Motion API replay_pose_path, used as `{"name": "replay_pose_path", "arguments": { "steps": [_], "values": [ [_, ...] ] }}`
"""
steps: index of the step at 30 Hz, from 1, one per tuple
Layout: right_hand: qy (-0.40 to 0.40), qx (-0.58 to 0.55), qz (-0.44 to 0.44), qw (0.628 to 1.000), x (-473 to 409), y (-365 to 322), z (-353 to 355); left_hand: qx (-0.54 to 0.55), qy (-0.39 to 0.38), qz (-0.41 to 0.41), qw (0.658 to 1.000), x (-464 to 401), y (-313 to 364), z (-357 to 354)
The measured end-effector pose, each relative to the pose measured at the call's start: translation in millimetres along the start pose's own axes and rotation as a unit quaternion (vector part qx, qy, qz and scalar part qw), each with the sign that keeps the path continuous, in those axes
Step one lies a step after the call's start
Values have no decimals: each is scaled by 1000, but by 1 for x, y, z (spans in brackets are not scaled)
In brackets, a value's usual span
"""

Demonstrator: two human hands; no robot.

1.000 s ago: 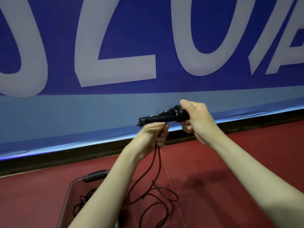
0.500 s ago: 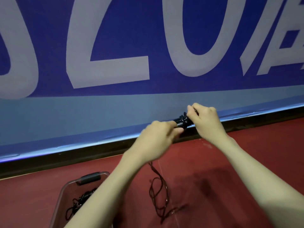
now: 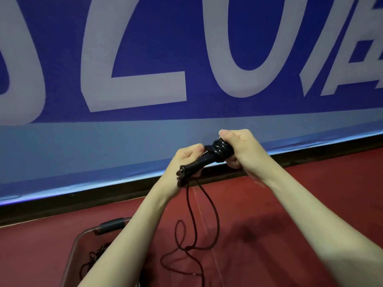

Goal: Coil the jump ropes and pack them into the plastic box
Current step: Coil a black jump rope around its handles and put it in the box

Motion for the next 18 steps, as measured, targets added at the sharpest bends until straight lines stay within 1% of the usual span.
{"name": "replay_pose_path", "arguments": {
  "steps": [2, 3, 5, 6, 8, 9, 10, 11, 12, 13, 15, 16, 18],
  "values": [
    [27, -47, -7, 999, -3, 2, 1, 93, 26, 68, 993, -3, -11, -4],
    [46, -69, -12, 997, -4, 4, 2, 139, 23, 89, 986, -3, -12, -10],
    [98, -104, -20, 990, -6, 4, 4, 206, 8, 94, 974, -1, -8, -23],
    [130, -115, -23, 985, -6, 4, 6, 215, 8, 94, 972, 0, -7, -28],
    [202, -140, -24, 969, -7, 5, 16, 189, 6, 110, 976, 4, -8, -38],
    [239, -149, -25, 959, -8, 8, 22, 147, 2, 114, 983, 7, -9, -42],
    [271, -141, -21, 952, -8, 10, 28, 77, -6, 109, 991, 10, -9, -46],
    [298, -106, -13, 949, -7, 12, 35, -26, -16, 96, 995, 13, -7, -49],
    [320, -44, 1, 946, -5, 12, 42, -134, -28, 84, 987, 16, -4, -52],
    [330, 33, 17, 943, -4, 11, 47, -222, -41, 72, 972, 18, -1, -53],
    [314, 177, 55, 931, -1, 6, 49, -329, -67, 47, 941, 20, 7, -55],
    [302, 225, 75, 923, 1, 4, 49, -377, -75, 30, 923, 20, 12, -53],
    [273, 294, 97, 911, 0, 6, 50, -460, -65, -6, 886, 18, 22, -46]
  ]
}}
Point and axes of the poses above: each hand's wrist, its own x-axis away from the middle knuckle, its own z-axis out of the back of the hand, y = z × x, the point moved 6 cm from there along -x, towards the middle knuckle
